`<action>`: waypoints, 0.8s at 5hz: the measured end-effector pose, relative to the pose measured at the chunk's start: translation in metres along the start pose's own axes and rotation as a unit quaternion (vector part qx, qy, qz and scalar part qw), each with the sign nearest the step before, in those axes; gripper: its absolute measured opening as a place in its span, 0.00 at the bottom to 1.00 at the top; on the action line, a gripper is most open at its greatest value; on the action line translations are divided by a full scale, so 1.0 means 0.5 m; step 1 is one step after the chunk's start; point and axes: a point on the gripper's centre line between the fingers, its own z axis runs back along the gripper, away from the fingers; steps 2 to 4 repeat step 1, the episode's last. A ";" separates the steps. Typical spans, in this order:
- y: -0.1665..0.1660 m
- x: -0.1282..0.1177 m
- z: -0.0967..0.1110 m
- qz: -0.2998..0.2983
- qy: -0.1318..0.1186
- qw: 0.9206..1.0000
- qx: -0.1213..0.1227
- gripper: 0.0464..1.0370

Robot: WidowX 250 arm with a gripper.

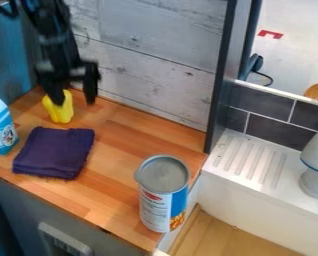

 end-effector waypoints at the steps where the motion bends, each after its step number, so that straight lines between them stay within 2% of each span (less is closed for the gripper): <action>1: -0.033 -0.032 0.098 -0.013 0.010 1.000 0.002 0.96; 4: -0.033 -0.032 0.098 -0.013 0.010 1.000 0.002 0.96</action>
